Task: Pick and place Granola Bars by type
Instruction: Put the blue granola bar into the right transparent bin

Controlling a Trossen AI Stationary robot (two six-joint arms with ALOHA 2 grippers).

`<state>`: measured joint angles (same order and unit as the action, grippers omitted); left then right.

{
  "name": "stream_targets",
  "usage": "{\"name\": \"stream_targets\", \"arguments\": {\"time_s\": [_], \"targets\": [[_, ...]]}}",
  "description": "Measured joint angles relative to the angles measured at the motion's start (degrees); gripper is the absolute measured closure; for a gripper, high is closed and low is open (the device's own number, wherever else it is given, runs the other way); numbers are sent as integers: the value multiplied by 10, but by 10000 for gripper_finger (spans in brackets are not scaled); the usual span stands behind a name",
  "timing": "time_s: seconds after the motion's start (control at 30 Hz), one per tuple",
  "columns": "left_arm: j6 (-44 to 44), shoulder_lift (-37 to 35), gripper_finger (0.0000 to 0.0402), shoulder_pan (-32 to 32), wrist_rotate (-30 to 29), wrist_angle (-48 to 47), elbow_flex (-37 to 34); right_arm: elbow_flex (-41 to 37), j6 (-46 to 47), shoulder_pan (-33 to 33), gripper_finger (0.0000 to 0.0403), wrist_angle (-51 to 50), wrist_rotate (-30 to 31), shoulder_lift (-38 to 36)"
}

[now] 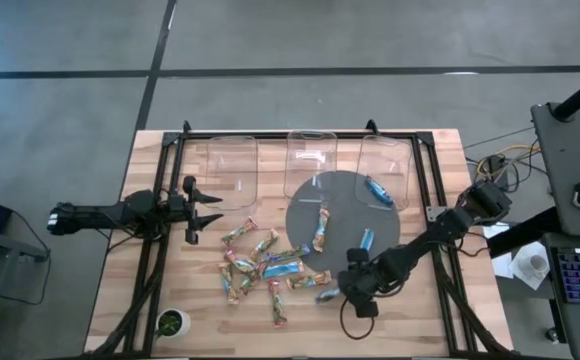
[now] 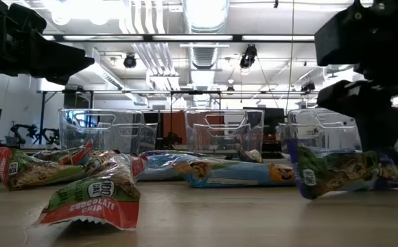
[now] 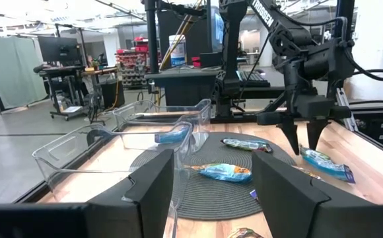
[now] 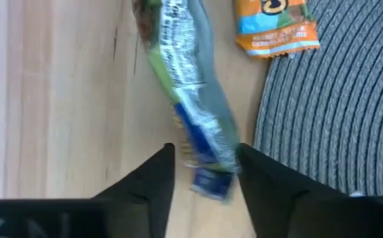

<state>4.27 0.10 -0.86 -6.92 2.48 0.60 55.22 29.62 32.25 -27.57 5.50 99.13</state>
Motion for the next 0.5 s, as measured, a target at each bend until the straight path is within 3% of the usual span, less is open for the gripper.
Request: {"name": "stream_targets", "arguments": {"time_s": [0.33, 0.5], "targets": [[0, 0, 216, 0, 0, 0, 0, 6, 5, -13, 380, -9, -23, -13], [0, 0, 216, 0, 0, 0, 0, 6, 42, -17, 386, -19, 39, -74]]}}
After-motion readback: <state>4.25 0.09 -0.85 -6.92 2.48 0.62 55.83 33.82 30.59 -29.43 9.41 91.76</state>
